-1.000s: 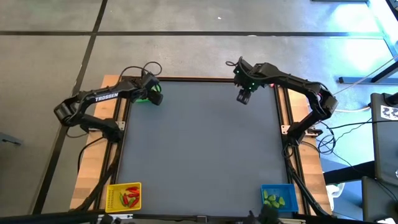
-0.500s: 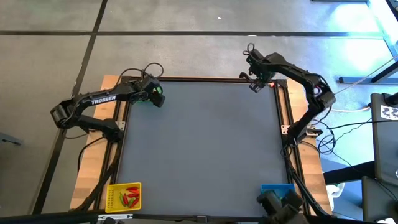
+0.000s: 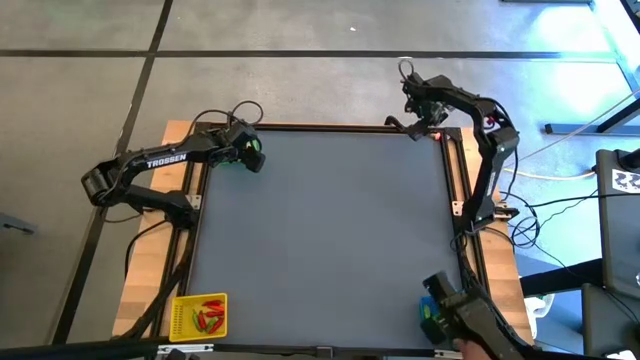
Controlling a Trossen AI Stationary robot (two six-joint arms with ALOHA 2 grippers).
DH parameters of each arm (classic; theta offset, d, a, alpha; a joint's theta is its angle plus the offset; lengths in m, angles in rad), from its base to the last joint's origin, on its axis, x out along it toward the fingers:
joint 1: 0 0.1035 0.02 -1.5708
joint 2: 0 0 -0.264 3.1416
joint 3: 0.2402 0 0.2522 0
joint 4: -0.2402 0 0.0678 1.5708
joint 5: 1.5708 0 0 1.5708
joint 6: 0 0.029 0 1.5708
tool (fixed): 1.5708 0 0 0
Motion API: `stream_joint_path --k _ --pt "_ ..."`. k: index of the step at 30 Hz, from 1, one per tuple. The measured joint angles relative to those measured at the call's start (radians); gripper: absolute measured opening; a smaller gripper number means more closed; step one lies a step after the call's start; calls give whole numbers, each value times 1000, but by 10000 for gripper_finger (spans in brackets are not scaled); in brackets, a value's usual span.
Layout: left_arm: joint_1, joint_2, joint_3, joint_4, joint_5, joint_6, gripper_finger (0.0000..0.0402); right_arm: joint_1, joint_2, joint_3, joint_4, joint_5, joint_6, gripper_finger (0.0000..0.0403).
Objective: Sort produce into baskets
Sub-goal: Put the red mushroom into the green bin
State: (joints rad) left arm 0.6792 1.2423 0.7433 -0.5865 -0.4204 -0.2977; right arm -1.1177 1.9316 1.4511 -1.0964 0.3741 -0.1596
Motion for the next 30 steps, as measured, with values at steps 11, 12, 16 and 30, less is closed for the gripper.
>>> stream_joint_path --k 11,12,16,30 --pt "-13 0 0 0 -1 7 185 -27 70 8 -8 28 -24 138" --pt "-17 0 0 1 -1 8 185 -27 78 9 -8 50 -27 134" --pt "-30 0 0 0 -1 18 185 -15 108 8 -6 90 -46 125" --pt "-38 0 0 1 -1 21 185 -15 134 8 19 82 -124 124"
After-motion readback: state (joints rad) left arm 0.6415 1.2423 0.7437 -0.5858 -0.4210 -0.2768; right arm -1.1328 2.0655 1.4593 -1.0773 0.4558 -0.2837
